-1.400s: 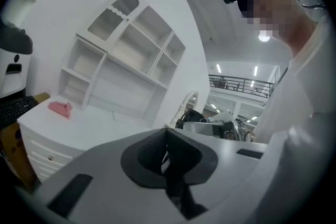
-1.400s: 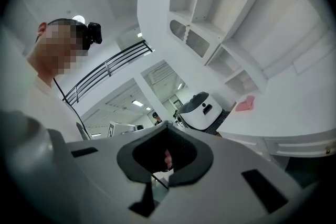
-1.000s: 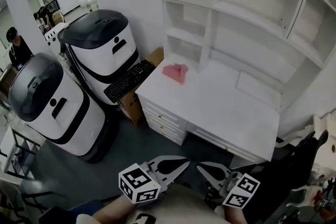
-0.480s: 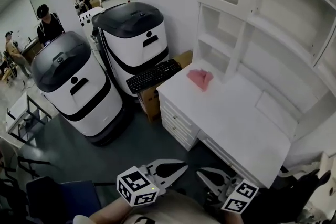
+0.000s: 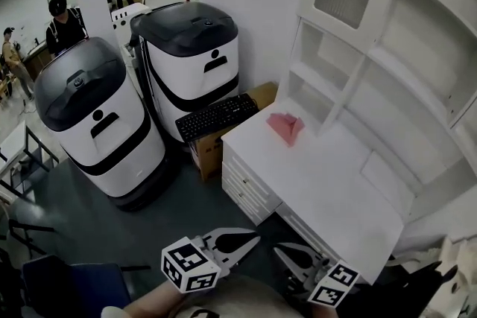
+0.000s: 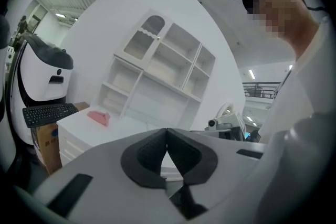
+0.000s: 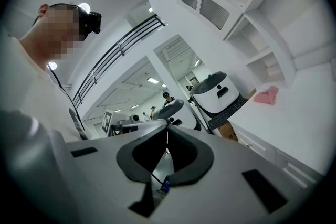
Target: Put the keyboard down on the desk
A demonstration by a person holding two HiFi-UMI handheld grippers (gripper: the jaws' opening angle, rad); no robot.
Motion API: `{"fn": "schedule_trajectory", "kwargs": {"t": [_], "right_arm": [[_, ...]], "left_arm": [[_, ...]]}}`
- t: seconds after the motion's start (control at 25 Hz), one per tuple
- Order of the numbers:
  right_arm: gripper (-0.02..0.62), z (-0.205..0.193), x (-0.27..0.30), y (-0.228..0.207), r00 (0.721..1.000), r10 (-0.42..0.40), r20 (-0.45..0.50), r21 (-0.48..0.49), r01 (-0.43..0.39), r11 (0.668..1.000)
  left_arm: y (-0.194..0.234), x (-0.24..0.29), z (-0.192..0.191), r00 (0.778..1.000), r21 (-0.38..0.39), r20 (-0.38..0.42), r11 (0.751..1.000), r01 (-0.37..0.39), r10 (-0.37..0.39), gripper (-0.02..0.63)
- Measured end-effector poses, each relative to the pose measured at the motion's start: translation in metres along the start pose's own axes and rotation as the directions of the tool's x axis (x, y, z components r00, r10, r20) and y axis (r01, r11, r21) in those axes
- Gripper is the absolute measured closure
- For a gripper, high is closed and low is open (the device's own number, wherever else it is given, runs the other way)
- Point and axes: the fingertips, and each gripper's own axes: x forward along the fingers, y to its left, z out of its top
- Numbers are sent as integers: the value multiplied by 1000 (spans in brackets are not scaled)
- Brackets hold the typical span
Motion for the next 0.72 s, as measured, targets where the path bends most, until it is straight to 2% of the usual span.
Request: {"fn": "schedule_trajectory", "kwargs": {"t": [0.4, 0.48, 0.6, 0.72], "right_arm": [[571, 14, 109, -10, 998, -35, -56, 4, 35, 999], [571, 15, 133, -10, 997, -25, -67, 9, 26, 1000], [571, 17, 169, -9, 996, -2, -93, 3, 2, 1000], [571, 22, 200, -7, 993, 23, -120, -17, -25, 1000]], "left_arm": [[94, -48, 32, 999, -56, 34, 998, -2, 4, 592], [114, -62, 37, 999, -60, 36, 998, -26, 28, 592], [149, -83, 40, 994, -58, 28, 993, -101, 103, 592], [173, -103, 47, 988, -70, 53, 988, -139, 143, 592]]}}
